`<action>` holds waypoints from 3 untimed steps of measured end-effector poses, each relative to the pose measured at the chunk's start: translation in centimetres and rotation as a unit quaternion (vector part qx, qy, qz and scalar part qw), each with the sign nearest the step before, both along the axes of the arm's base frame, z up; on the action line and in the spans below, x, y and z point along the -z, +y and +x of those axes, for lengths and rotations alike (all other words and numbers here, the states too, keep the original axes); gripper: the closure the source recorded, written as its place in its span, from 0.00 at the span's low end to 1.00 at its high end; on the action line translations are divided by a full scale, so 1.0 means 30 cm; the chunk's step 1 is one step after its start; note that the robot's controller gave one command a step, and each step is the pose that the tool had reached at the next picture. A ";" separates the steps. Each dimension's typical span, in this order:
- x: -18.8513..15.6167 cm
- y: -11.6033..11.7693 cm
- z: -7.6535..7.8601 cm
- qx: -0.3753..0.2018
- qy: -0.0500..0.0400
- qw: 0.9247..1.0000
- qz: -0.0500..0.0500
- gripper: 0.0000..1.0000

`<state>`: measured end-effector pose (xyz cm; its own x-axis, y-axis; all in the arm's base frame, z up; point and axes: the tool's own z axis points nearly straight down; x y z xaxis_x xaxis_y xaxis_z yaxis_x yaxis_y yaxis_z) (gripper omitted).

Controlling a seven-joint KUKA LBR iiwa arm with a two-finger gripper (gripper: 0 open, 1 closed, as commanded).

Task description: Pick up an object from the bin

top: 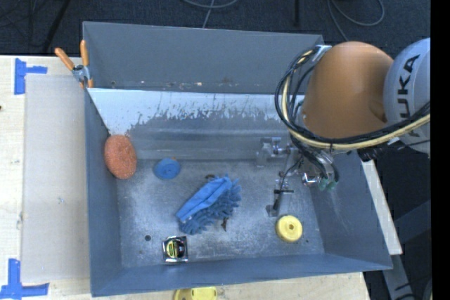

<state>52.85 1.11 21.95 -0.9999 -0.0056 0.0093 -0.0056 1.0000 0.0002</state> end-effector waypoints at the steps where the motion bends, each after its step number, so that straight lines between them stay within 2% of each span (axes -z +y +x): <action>1: -0.014 0.000 0.005 0.000 -0.004 1.000 0.000 0.00; 2: 0.146 0.089 0.038 -0.014 -0.008 1.000 0.000 0.00; 3: 0.222 0.149 0.065 -0.122 -0.002 0.992 0.001 0.00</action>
Offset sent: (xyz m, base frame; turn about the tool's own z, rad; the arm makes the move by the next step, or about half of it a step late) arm 0.0132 0.0404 -0.0706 -0.0421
